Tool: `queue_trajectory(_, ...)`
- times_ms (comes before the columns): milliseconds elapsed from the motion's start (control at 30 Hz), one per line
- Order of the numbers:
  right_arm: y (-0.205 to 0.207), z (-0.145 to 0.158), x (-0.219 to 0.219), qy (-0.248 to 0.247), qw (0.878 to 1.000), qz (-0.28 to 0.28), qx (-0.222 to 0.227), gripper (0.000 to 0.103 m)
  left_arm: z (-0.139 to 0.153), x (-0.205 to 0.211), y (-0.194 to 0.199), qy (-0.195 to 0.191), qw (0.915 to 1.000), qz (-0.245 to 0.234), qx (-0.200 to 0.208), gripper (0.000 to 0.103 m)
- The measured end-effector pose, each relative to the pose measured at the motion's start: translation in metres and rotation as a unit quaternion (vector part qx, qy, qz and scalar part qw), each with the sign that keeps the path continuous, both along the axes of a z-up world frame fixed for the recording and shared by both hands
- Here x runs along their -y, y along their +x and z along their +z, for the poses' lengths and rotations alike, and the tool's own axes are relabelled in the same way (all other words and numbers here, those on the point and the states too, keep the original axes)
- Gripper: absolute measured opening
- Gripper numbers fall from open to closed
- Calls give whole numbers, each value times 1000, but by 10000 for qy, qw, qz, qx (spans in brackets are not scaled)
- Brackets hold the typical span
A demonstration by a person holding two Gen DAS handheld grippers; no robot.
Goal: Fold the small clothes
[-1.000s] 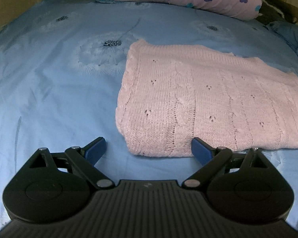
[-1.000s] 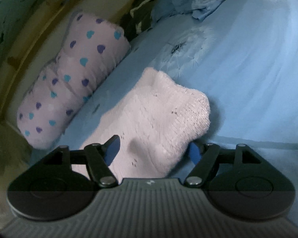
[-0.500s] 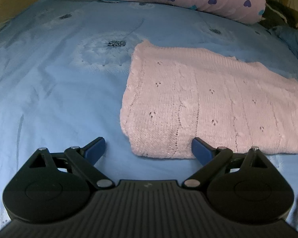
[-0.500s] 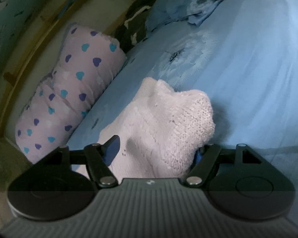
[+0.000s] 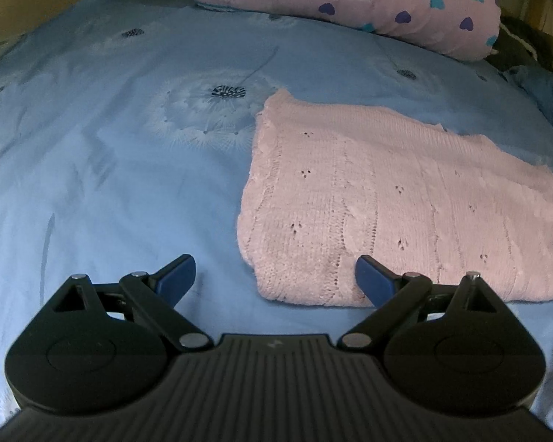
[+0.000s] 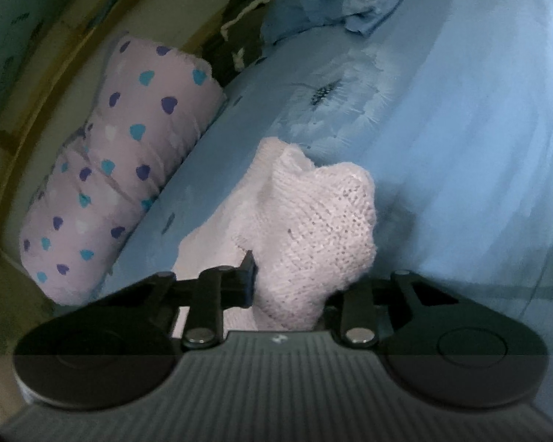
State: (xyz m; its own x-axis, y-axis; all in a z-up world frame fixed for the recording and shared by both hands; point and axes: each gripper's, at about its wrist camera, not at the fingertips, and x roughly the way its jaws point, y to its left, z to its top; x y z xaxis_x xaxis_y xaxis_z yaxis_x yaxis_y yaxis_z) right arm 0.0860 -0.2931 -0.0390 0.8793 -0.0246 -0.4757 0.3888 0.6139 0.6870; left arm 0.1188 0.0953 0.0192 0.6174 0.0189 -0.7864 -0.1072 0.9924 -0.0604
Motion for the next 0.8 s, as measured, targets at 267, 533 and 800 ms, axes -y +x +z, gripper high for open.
queue_trajectory(267,3,14,-9,-471,9988,104,-108,30,-1,-5,0,-80,9999,102,-66,96)
queue_trajectory(533,4,24,-16,-808,9964,195,-146,30,-1,-6,0,-102,9999,126,-54,96)
queue_trajectory(800,5,64,-46,-1835,9803,693,219,28,0,-6,0,-47,9999,131,-49,96)
